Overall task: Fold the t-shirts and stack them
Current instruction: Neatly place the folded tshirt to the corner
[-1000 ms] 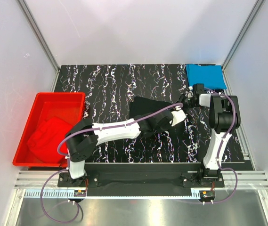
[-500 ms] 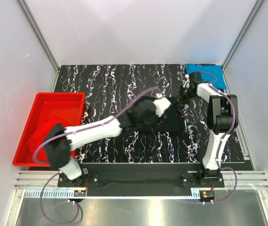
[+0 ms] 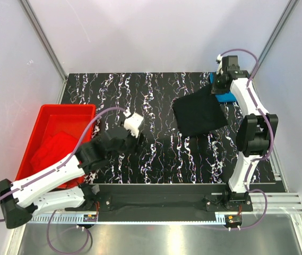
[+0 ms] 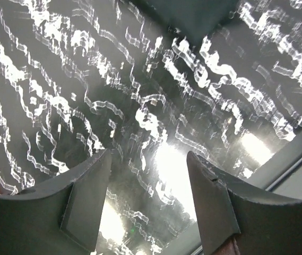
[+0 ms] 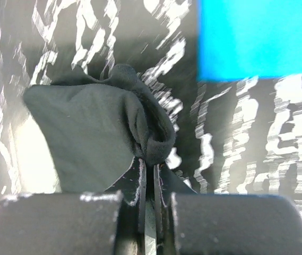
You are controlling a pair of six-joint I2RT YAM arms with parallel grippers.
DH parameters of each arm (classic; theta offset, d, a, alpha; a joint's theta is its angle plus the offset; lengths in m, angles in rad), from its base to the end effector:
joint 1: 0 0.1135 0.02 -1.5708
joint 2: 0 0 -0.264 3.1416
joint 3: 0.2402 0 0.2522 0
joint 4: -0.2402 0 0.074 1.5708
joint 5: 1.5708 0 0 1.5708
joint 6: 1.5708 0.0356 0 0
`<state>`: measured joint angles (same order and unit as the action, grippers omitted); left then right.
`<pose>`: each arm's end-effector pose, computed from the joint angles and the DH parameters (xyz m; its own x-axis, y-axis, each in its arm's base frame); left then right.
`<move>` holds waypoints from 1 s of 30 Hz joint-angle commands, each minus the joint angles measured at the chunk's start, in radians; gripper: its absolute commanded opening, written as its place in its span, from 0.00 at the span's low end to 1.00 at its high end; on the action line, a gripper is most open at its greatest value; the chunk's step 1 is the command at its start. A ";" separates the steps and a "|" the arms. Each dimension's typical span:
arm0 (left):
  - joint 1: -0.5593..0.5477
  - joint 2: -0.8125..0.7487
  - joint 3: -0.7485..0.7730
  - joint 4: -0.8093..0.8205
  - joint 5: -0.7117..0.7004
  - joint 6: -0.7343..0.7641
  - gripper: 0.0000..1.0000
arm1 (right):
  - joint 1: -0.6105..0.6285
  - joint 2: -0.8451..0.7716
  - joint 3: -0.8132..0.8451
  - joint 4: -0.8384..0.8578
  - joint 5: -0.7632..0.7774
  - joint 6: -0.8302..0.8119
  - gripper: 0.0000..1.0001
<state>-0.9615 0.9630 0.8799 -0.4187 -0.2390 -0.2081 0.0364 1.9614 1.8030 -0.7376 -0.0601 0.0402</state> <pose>0.1291 -0.1703 0.3174 -0.4094 0.2359 -0.8813 0.6065 0.7920 -0.0697 0.4399 0.0182 0.2927 -0.7827 0.0117 -0.6224 -0.0424 0.9965 0.0720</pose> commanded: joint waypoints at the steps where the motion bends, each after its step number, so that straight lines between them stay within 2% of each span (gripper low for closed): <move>1: 0.009 -0.052 -0.045 -0.029 -0.022 -0.005 0.64 | 0.002 0.013 0.128 -0.010 0.202 -0.036 0.00; 7: 0.033 -0.070 -0.085 -0.023 -0.002 0.024 0.65 | 0.005 0.066 0.228 0.084 0.331 -0.094 0.00; 15: 0.086 -0.046 -0.133 0.017 0.052 0.024 0.66 | 0.003 0.158 0.301 0.270 0.374 -0.187 0.00; 21: 0.110 -0.012 -0.136 -0.023 0.049 -0.007 0.66 | 0.002 0.260 0.473 0.251 0.393 -0.266 0.00; 30: 0.127 -0.006 -0.131 -0.074 0.044 -0.030 0.65 | -0.004 0.278 0.573 0.265 0.431 -0.362 0.00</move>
<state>-0.8429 0.9504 0.7303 -0.4965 -0.2058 -0.2199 0.0364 2.2623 2.3096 -0.5591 0.3241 -0.2661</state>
